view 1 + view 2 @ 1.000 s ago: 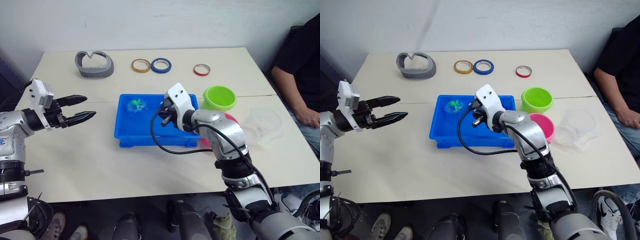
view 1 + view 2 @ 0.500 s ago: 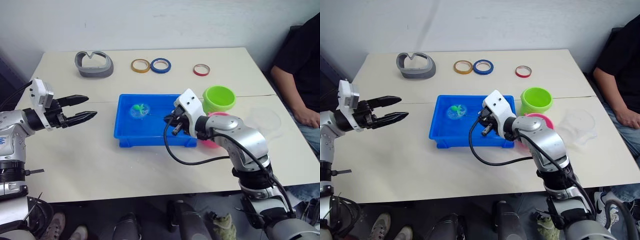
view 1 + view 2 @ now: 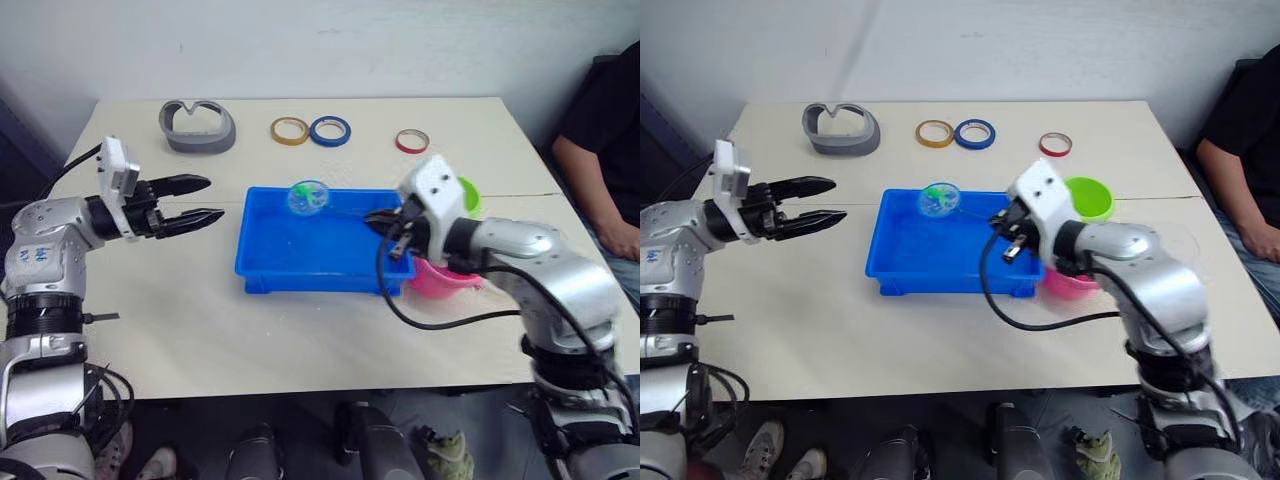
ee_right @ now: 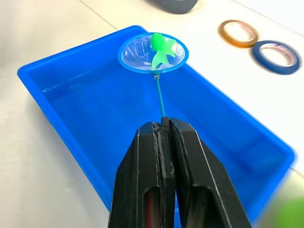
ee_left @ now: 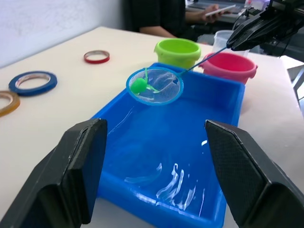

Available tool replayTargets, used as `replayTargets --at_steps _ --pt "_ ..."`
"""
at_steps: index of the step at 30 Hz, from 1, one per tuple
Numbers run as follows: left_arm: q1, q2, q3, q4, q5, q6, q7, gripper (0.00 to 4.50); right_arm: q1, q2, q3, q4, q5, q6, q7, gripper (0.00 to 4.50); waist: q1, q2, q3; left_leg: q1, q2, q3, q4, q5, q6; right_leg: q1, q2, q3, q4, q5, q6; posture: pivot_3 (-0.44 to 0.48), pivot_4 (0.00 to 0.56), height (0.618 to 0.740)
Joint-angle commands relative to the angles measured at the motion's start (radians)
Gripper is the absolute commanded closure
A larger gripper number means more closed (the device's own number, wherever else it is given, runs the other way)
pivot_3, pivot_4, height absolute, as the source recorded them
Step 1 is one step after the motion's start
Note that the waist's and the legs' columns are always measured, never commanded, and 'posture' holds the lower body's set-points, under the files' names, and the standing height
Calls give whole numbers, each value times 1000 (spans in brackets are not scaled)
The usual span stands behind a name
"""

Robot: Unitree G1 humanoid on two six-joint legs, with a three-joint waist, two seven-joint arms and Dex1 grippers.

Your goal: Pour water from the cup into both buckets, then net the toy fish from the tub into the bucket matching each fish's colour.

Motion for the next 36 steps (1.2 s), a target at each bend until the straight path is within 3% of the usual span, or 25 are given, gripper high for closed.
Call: replayTargets --at_steps 1,6,13,22,30,36 --pt "-52 -15 -16 36 15 -30 -27 898 38 -85 -108 -87 48 0 35 4500 1 0 0 0 0 0 0 0 0 0 0 0 0 0 0 0 150 727" --pt "-136 -67 -50 125 34 -57 -74 898 127 -222 -269 -55 49 -38 46 4500 4 0 0 1 -1 1 0 0 0 1 0 0 0 1 1 0 150 727" --pt "-221 -136 -90 210 63 -95 -137 898 218 -327 -350 74 -18 -148 22 4500 1 0 0 1 -1 3 0 0 1 1 0 1 -1 1 2 0 150 727" --pt "-256 -174 -92 272 89 -146 -147 898 201 -382 -185 282 -232 -407 -63 4500 -3 0 0 2 -1 11 0 1 0 0 1 3 0 1 2 0 150 727" --pt "-240 -162 -81 257 89 -141 -147 898 289 -537 -1 268 -572 -699 -98 4500 0 0 0 2 -1 12 0 1 0 0 0 4 0 1 2 0 150 727" --pt "-239 -172 -83 254 88 -142 -141 898 345 -634 57 270 -821 -895 -158 4500 -2 0 0 3 -1 13 1 1 0 0 0 4 0 1 2 0 150 727"
